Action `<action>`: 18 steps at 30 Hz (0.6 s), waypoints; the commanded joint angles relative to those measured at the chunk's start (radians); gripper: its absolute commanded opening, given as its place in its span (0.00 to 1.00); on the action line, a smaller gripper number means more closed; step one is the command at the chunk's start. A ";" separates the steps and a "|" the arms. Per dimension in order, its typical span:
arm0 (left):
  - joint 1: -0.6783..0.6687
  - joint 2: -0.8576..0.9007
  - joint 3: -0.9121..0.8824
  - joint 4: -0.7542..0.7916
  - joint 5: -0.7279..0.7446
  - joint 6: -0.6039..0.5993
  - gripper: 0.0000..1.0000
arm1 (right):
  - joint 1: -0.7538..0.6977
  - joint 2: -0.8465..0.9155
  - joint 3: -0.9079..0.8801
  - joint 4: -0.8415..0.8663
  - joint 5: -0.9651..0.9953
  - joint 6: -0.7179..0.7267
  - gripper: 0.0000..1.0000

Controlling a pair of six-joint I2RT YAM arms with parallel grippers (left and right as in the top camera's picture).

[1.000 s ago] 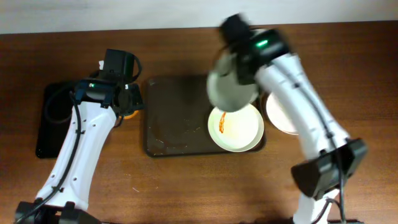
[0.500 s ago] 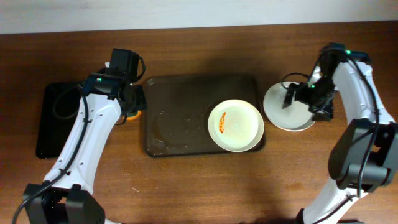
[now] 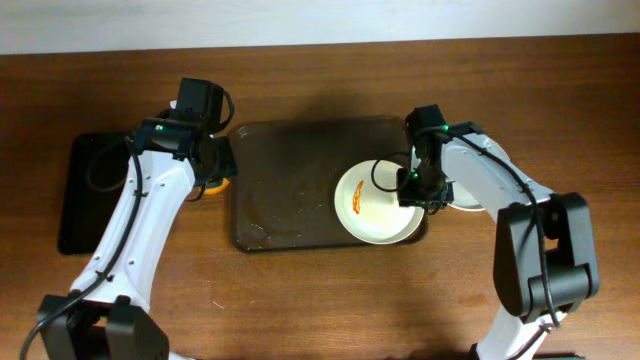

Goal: Clean dirty plates on tray and stack at the side
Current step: 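Carry the back plate with the right gripper onto the plate at the right, then pull the front-right plate forward with the right gripper and scrub it with the sponge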

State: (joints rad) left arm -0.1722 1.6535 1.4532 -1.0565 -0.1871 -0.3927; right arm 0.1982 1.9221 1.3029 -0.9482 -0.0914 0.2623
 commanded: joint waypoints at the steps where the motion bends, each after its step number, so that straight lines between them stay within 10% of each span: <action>1: 0.005 0.003 0.000 0.001 0.008 0.005 0.00 | 0.006 -0.002 -0.013 0.022 0.021 -0.003 0.45; 18: 0.005 0.003 0.000 0.004 0.008 0.005 0.00 | 0.004 -0.002 0.024 0.010 0.064 -0.037 0.55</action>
State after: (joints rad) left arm -0.1722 1.6535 1.4532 -1.0542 -0.1833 -0.3927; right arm 0.1982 1.9217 1.3365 -0.9428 -0.0265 0.2283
